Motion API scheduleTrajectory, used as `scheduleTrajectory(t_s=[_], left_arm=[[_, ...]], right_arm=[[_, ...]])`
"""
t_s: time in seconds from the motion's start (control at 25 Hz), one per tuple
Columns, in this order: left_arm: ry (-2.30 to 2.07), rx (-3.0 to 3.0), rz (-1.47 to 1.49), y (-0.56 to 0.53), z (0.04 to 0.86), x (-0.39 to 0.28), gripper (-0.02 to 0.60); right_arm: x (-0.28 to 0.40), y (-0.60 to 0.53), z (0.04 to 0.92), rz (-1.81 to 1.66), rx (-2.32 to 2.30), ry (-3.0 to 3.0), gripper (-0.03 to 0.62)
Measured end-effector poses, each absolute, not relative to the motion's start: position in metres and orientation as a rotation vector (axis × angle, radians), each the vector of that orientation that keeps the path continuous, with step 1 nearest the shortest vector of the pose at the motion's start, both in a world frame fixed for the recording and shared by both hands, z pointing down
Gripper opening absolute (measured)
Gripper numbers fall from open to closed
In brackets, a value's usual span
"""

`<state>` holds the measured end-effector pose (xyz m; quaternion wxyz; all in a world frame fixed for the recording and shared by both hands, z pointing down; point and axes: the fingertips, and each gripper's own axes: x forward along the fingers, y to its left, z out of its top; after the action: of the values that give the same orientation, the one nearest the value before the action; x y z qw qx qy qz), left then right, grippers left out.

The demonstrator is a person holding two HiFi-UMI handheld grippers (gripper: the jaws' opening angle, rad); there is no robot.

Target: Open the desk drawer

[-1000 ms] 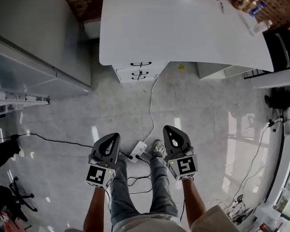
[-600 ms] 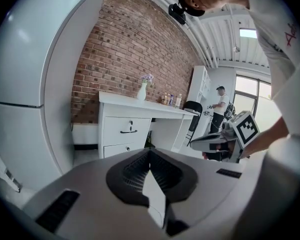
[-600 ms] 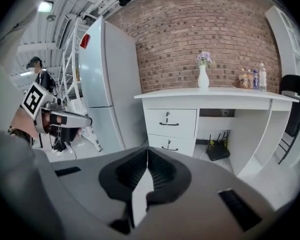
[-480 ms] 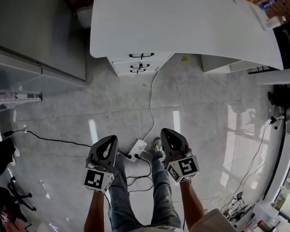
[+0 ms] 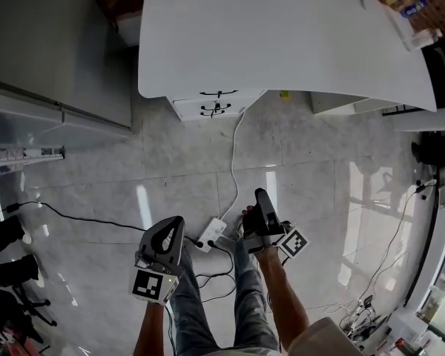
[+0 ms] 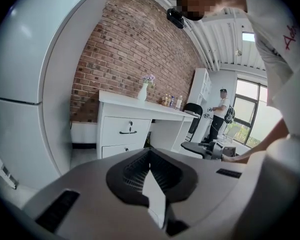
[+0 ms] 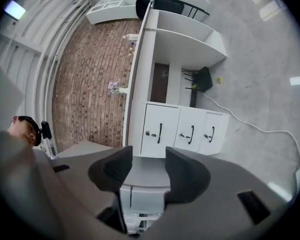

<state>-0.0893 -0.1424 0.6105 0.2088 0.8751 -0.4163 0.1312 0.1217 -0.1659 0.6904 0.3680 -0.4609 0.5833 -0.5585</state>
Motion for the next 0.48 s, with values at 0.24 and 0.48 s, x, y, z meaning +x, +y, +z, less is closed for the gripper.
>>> scheduleTrajectory(t_s=[0.24,0.48], left_arm=[[-1.168,2.395,0.345,-0.142,0.613,-0.095,0.012],[-1.198,2.354,0.291,-0.138,0.600,-0.105,0.012]], right_arm=[[0.115,-0.190,0.722,-1.459,-1.193,1.484,0.204],[0.104,-0.264,0.758,-1.458,-1.188,1.477,0.202]])
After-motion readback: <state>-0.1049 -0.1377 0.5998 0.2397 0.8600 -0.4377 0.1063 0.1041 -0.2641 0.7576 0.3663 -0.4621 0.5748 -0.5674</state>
